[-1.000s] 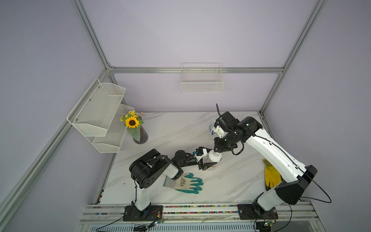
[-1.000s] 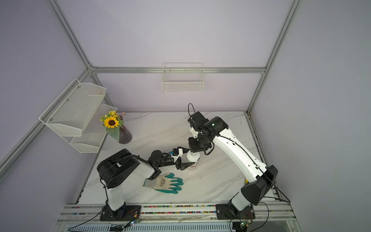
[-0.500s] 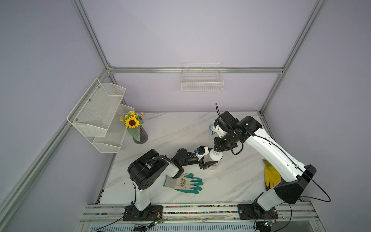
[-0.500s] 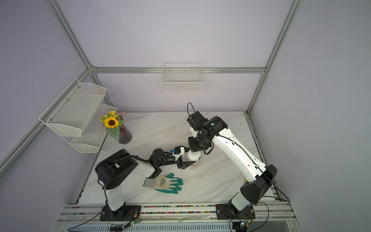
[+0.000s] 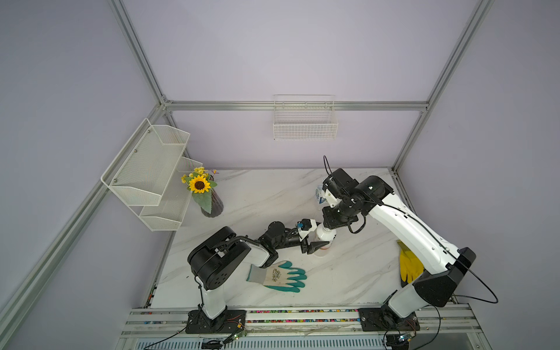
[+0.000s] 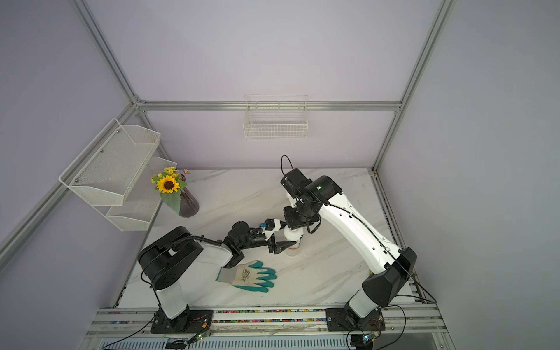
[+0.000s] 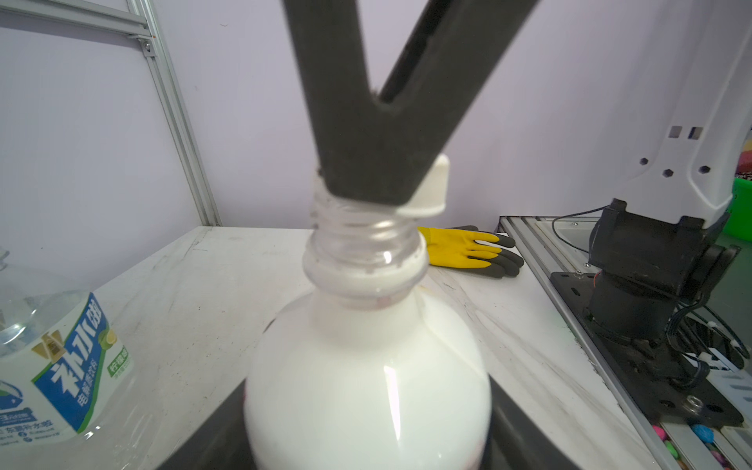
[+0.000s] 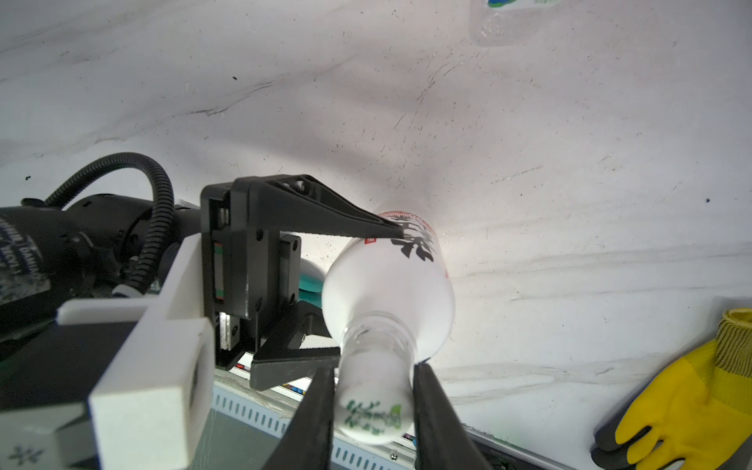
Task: Screw on the bottle caps
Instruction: Screw the bottle cap onto the plastic bottle.
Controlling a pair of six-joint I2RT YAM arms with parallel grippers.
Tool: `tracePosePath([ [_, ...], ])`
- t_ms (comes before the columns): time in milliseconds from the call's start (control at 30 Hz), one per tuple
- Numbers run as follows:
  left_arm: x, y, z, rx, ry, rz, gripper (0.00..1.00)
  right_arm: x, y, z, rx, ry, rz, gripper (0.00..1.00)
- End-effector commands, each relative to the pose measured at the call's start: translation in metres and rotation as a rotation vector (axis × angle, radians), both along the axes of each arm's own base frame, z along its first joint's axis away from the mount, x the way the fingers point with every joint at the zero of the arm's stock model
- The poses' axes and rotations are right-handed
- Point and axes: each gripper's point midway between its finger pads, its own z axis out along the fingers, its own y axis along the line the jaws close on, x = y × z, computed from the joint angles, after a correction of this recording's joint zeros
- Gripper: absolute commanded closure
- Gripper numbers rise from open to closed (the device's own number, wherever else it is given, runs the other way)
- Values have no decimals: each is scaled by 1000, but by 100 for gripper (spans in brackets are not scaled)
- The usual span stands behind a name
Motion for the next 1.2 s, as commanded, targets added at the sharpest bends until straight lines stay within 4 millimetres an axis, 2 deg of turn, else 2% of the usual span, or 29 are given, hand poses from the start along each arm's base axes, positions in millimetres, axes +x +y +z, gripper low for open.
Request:
tracePosePath([
  [0, -5, -1, 5, 27, -13, -3, 27, 0, 4, -10, -23, 18, 15, 71],
  [333, -8, -3, 3, 74, -24, -6, 28, 8, 18, 11, 43, -20, 31, 71],
  [567, -6, -4, 2, 82, -17, 1, 28, 4, 15, -1, 22, 16, 29, 70],
  [867, -7, -6, 6, 91, -12, -3, 28, 11, 19, -8, 20, 3, 24, 70],
  [1167, -1, -7, 8, 91, 8, 23, 28, 10, 19, -14, 29, 1, 22, 68],
])
